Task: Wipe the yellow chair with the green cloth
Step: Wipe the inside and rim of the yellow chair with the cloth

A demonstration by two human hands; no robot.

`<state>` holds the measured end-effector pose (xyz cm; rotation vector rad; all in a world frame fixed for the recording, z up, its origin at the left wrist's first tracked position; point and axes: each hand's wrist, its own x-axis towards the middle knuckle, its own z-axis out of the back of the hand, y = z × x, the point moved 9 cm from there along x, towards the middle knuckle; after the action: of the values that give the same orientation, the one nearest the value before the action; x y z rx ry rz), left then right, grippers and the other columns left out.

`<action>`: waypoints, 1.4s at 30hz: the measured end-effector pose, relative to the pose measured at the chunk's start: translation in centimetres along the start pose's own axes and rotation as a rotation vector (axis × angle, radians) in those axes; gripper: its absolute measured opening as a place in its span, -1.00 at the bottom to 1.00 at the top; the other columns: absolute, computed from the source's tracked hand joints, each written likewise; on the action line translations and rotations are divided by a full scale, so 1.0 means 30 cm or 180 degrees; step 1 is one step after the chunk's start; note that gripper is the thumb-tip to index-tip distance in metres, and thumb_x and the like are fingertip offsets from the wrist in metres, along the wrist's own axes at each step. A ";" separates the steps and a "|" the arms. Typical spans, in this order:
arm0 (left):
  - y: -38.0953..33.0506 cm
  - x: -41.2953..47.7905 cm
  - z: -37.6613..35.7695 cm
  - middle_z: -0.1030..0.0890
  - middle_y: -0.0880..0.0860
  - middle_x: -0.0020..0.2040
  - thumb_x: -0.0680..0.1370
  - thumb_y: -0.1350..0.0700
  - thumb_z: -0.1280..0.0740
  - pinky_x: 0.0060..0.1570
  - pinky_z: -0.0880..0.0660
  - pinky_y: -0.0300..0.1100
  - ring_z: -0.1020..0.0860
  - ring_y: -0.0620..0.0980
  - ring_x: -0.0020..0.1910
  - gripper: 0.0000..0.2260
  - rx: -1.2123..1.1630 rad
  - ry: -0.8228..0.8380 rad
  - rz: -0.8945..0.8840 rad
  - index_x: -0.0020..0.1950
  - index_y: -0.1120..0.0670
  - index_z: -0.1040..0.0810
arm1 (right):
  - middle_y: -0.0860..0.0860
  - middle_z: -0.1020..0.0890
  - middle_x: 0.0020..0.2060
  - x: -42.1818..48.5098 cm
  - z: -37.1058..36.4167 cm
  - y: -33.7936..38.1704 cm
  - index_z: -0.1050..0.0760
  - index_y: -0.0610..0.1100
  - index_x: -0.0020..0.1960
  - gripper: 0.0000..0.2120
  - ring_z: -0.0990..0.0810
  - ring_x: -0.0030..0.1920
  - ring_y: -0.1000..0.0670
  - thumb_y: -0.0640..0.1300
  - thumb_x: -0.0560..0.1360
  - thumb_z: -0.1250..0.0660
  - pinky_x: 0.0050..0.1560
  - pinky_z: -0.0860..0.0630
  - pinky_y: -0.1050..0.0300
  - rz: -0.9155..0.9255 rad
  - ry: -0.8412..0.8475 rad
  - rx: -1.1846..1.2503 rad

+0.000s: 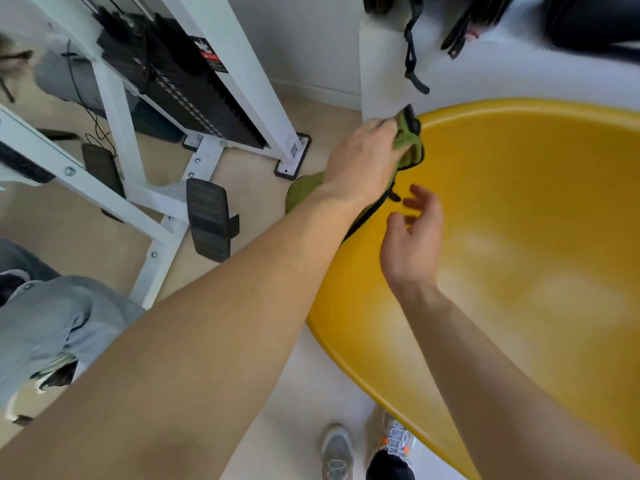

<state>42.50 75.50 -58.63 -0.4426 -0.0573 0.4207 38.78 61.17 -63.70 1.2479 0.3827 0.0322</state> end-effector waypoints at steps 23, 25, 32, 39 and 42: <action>0.108 0.001 0.007 -0.61 0.05 -0.20 0.64 0.01 -0.23 -0.21 -0.48 -0.01 -0.57 0.13 -0.17 -0.78 -0.0929 -0.0184 0.0603 -0.08 0.11 -0.54 | -0.20 -0.46 0.38 0.385 -0.025 0.213 -0.28 -0.17 0.48 -0.45 -0.38 0.36 -0.30 0.15 0.63 -0.08 0.35 -0.31 -0.23 0.2841 0.0666 -0.3915; 0.037 0.073 -0.014 -0.68 0.04 0.09 0.65 -0.01 -0.22 0.05 -0.53 -0.02 -0.60 0.11 0.09 -0.76 -0.1100 0.0069 0.0449 0.20 0.03 -0.60 | -0.21 -0.44 0.36 0.473 0.115 0.198 -0.25 -0.16 0.48 -0.42 -0.37 0.33 -0.31 0.18 0.61 -0.05 0.36 -0.29 -0.26 0.2434 0.0434 -0.4047; 0.217 -0.065 -0.105 -0.58 -0.05 -0.12 0.69 -0.19 0.07 -0.11 -0.43 -0.05 -0.59 0.03 -0.06 -0.60 -0.0840 0.0209 0.1312 0.20 0.00 -0.42 | -0.15 -0.55 0.17 0.428 -0.075 0.252 -0.44 -0.12 0.28 -0.42 -0.44 0.25 -0.27 0.27 0.61 0.08 0.45 -0.12 -0.32 0.2005 0.0711 -0.3829; 0.285 -0.174 -0.038 -0.59 0.09 -0.08 0.69 -0.12 0.03 -0.15 -0.42 0.00 -0.53 0.11 -0.13 -0.66 -0.0401 -0.0198 0.1971 0.16 0.05 -0.43 | -0.10 -0.59 0.05 0.323 -0.172 0.236 -0.49 -0.08 0.20 -0.42 -0.52 0.08 -0.21 0.34 0.61 0.04 0.26 -0.32 -0.16 0.2965 0.1212 -0.3847; 0.138 -0.060 -0.038 -0.60 0.12 0.04 0.68 -0.09 -0.03 -0.03 -0.47 0.05 -0.54 0.14 -0.02 -0.67 -0.0308 -0.0147 0.1533 0.27 0.07 -0.42 | -0.11 -0.58 0.03 0.432 -0.032 0.219 -0.48 -0.08 0.22 -0.38 -0.52 0.05 -0.22 0.37 0.60 0.07 0.18 -0.35 -0.16 0.2638 0.0812 -0.4003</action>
<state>39.44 77.69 -61.37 -0.5425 -0.0151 0.9047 51.82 67.18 -61.32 0.0669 -0.0126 0.9953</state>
